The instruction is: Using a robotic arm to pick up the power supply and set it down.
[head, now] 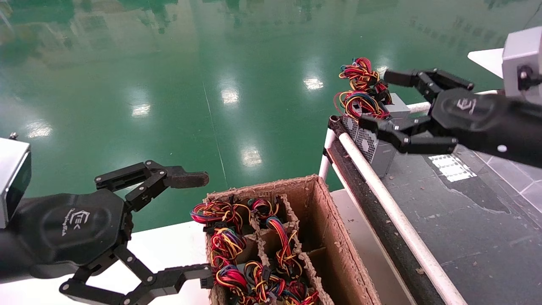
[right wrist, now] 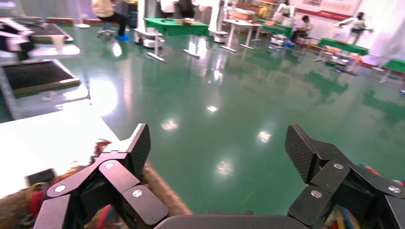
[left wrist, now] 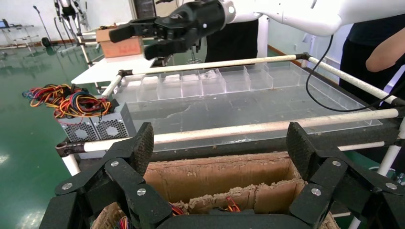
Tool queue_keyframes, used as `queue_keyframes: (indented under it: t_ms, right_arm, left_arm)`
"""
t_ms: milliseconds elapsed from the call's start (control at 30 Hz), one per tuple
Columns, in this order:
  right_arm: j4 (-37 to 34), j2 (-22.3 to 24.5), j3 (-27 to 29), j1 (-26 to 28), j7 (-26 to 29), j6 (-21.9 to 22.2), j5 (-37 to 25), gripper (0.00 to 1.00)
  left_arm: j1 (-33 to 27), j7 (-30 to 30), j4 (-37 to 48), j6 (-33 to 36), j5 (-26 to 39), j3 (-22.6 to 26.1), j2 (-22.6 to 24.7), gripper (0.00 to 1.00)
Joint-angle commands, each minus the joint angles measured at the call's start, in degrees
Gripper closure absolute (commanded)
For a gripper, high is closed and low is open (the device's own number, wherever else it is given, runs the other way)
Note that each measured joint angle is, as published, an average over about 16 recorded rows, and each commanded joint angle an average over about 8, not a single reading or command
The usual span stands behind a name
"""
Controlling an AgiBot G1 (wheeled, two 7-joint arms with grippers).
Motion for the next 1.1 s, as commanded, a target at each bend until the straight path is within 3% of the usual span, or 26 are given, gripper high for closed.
queue_keyframes:
  t_ms: [33,733,1100]
  right_arm:
    - [2.4,0.6,0.4,-1.6,0.8,-0.2,0.8,0.0]
    - [27.9,6.8,4.4,-18.4,9.5,-2.8,9.8,0.0]
    - [33.8,8.3,5.3,-22.3,11.2,-3.4,11.9,0.0]
  left_arm:
    - [0.0,0.0,0.0,0.0,0.0,0.0,0.0,0.0]
    - [0.0,0.0,0.0,0.0,0.0,0.0,0.0,0.0]
    - [0.0,0.0,0.0,0.0,0.0,0.0,0.0,0.0]
